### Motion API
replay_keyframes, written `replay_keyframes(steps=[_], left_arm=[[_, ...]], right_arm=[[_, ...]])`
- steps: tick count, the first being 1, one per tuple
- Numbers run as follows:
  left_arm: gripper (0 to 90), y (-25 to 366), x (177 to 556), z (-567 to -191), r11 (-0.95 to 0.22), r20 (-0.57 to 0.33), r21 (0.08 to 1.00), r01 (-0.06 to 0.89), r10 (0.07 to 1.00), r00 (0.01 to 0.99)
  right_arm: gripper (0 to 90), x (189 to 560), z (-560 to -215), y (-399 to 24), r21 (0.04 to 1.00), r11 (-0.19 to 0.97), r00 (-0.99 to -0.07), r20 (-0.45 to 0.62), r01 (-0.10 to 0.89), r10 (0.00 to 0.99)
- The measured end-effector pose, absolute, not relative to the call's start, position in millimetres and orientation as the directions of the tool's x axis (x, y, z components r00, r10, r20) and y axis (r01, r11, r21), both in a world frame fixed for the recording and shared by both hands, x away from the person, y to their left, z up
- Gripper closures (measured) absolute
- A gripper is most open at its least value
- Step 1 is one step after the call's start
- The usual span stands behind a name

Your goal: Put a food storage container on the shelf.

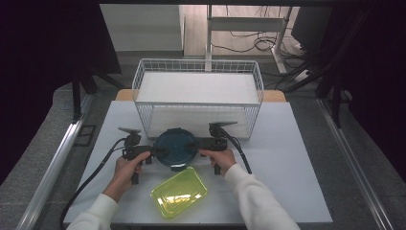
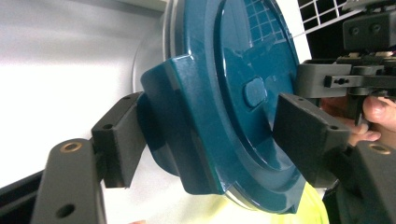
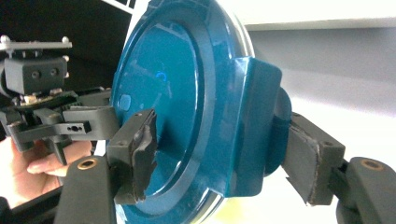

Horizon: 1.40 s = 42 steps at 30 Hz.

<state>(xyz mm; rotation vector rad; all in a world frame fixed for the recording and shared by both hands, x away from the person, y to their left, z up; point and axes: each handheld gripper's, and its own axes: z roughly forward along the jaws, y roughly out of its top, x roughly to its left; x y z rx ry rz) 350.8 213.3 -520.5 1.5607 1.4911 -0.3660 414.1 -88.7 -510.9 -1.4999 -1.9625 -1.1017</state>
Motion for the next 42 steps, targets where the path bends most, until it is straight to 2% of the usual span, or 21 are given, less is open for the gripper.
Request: replay_keyframes(steps=[14,42], left_arm=[[33.8,216.6,347.1,-510.3,0.176,-0.735,0.440,0.881,0.634,0.240],[37.4,219.4,338.5,-482.6,0.171,-0.699,0.517,0.839,0.650,0.299]], right_arm=[[38.4,410.6,-497.1,-89.5,0.350,0.062,-0.316,0.736,0.935,0.599],[39.4,406.0,-472.4,-89.1,0.425,0.043,-0.369,0.728,0.904,0.577]])
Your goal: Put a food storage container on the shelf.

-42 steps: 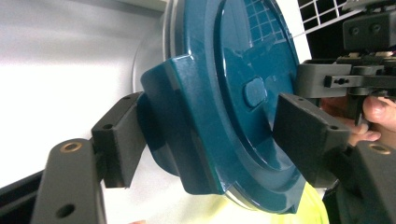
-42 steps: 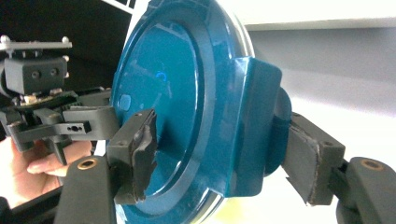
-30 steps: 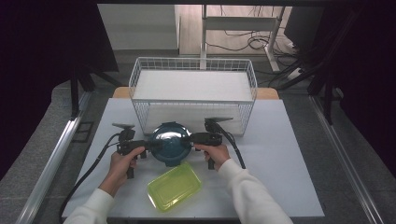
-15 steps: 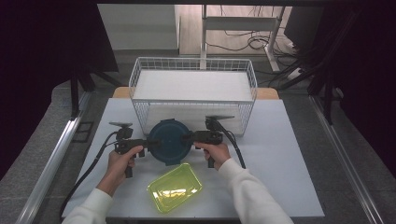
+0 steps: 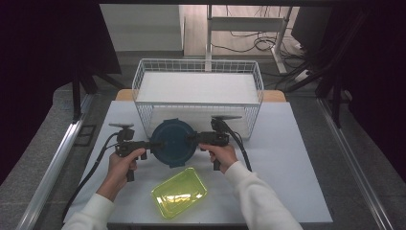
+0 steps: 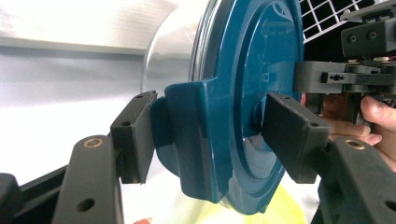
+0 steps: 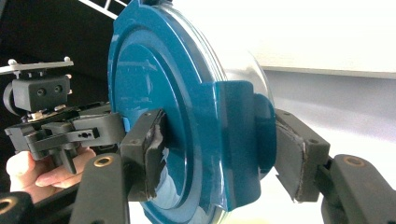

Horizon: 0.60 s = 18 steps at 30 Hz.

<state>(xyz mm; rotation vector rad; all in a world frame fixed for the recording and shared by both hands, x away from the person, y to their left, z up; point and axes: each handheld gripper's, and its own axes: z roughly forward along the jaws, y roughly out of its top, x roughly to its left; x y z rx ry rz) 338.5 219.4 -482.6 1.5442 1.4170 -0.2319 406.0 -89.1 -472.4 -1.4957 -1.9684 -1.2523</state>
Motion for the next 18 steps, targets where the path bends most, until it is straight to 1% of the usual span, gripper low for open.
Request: replay_keyframes(steps=[18], left_arm=[[38.7,209.9,326.6,-459.9,0.153,-0.688,0.558,0.816,0.634,0.353]], right_arm=[[39.4,389.5,-445.8,-101.8,0.478,0.037,-0.409,0.707,0.878,0.577]])
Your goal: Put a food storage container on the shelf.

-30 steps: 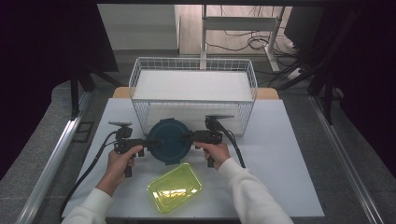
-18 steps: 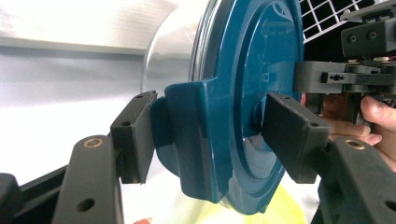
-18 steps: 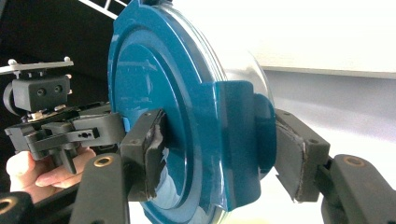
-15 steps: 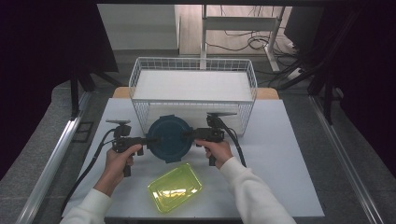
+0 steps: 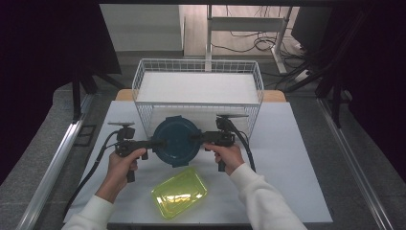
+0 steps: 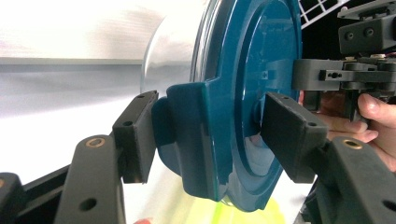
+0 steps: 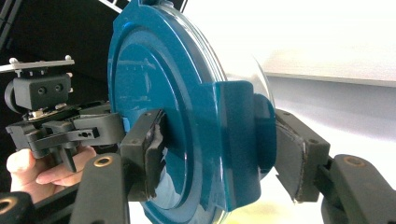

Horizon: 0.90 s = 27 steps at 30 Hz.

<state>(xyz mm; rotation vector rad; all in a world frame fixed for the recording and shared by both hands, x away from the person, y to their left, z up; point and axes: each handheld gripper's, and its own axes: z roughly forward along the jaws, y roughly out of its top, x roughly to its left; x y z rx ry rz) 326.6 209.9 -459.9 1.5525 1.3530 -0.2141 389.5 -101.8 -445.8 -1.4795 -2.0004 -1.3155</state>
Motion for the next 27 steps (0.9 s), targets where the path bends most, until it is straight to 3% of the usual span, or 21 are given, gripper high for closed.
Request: replay_keyframes(steps=[27], left_arm=[[39.8,187.6,319.8,-420.3,0.110,-0.658,0.613,0.783,0.619,0.428]], right_arm=[[39.4,364.9,-408.3,-128.3,0.550,-0.011,-0.443,0.684,0.835,0.580]])
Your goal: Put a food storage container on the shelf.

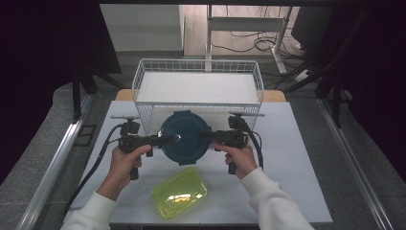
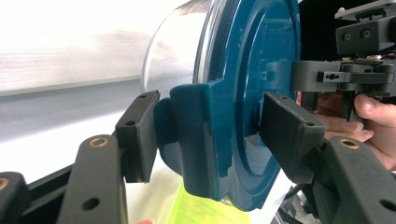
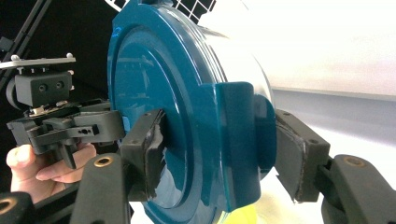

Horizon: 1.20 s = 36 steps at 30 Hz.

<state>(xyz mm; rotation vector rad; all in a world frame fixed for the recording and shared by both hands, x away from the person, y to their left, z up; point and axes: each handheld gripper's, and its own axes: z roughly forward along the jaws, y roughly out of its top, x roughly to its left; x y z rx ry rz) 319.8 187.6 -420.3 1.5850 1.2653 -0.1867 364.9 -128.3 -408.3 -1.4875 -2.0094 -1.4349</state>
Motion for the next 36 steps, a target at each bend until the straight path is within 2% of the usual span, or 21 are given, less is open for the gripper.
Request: replay_keyframes(steps=[11,36], left_arm=[[40.3,182.7,321.4,-403.8,0.088,-0.640,0.633,0.769,0.618,0.456],[40.4,177.4,334.5,-349.2,0.074,-0.595,0.693,0.717,0.620,0.511]], right_arm=[[39.5,362.9,-395.8,-135.0,0.571,-0.024,-0.455,0.678,0.821,0.576],[39.5,368.1,-344.1,-141.4,0.632,-0.059,-0.492,0.655,0.772,0.574]])
